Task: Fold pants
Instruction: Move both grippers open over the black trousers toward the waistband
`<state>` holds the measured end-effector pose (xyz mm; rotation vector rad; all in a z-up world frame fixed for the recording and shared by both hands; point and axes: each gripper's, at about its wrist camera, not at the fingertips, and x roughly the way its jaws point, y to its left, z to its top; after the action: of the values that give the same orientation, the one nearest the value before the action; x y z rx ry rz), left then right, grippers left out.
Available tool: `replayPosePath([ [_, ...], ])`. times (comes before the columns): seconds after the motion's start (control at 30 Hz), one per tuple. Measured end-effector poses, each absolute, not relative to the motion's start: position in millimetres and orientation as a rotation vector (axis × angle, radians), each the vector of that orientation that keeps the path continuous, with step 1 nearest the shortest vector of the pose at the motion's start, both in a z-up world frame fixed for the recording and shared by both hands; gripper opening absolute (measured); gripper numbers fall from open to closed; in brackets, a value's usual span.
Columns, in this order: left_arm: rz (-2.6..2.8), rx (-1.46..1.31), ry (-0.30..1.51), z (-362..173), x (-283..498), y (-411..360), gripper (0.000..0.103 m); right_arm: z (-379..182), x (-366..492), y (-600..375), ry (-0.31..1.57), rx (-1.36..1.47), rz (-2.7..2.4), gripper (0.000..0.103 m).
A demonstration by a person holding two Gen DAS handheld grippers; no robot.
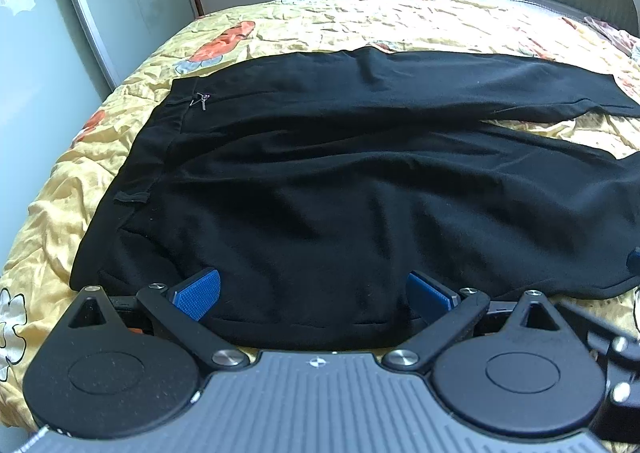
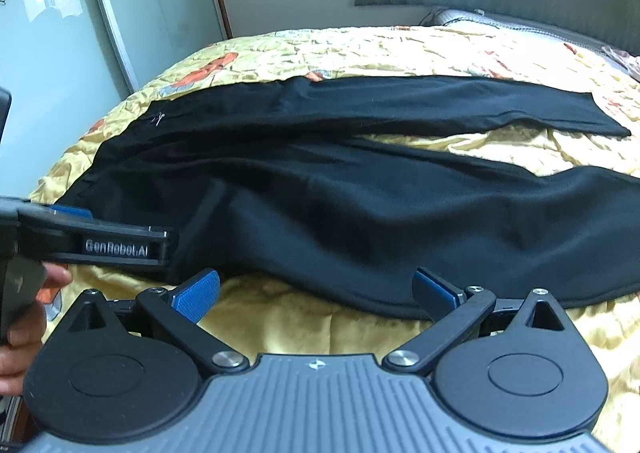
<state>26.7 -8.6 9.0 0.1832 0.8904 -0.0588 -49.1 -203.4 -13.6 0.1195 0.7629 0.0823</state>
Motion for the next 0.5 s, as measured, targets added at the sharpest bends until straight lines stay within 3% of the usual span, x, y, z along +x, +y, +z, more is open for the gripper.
replayPosePath([
  [0.5,-0.045,0.207,0.857,4.0,28.9,-12.3,0.101,-21.9,-11.9,-209.3,0.694,0.074,0.028,0.103],
])
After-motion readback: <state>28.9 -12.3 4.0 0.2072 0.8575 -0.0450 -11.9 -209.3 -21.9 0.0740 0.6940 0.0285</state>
